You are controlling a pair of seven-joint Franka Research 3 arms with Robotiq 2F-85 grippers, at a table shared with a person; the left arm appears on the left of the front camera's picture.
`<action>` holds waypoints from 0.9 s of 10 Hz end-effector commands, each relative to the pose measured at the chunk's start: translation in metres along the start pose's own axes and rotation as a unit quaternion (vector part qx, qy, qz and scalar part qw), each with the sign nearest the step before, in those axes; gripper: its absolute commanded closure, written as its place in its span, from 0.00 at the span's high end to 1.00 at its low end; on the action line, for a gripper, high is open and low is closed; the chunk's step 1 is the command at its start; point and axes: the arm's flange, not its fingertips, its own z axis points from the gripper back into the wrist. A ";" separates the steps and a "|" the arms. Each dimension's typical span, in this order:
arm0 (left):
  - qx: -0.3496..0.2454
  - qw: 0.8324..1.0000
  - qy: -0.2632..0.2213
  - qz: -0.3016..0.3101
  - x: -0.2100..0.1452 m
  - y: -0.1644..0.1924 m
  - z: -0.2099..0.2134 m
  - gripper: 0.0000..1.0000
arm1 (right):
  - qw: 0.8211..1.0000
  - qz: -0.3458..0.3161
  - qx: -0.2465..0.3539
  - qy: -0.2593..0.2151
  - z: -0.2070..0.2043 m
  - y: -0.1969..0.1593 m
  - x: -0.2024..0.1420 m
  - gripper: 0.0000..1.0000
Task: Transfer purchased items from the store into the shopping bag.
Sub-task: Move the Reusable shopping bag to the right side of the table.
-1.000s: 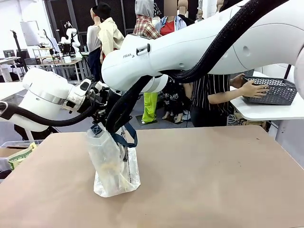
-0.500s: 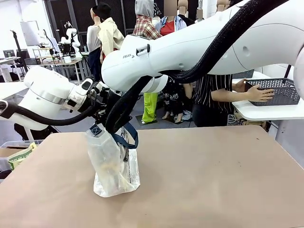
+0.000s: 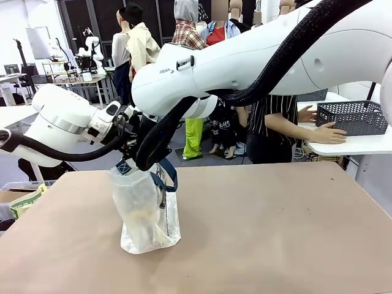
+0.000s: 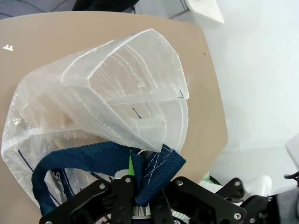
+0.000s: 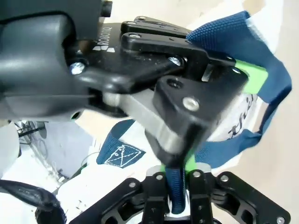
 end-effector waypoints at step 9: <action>0.020 1.000 0.018 0.016 0.004 0.005 0.003 0.00 | 0.965 -0.191 -0.128 -0.128 0.175 -0.119 -0.075 1.00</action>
